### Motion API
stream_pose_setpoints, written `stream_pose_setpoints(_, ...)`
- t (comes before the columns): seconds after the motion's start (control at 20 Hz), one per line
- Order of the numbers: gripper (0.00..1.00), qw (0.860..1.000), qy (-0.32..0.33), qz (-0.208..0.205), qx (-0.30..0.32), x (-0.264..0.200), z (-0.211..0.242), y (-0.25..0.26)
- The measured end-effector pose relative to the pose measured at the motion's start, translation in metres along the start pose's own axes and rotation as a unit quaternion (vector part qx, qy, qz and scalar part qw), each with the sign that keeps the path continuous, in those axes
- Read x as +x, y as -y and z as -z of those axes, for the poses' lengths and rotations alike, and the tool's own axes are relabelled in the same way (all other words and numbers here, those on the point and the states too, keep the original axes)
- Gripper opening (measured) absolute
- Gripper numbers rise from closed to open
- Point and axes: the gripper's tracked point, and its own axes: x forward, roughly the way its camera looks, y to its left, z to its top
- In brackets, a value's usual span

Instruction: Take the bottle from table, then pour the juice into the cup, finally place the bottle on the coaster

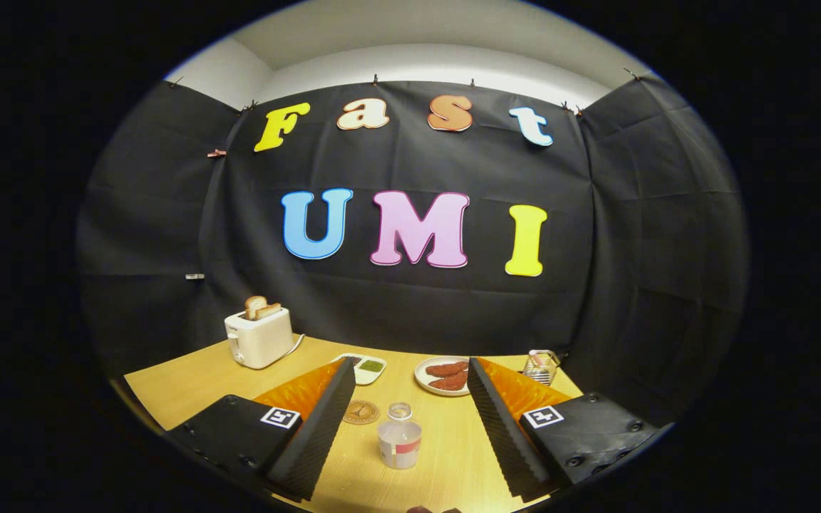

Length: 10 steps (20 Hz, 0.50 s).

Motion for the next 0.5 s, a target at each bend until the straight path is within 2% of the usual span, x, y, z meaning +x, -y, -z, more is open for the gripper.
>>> stream_pose_setpoints(0.5,0.97,1.000,-0.022,-0.001,-0.006,0.050,0.072,0.000)
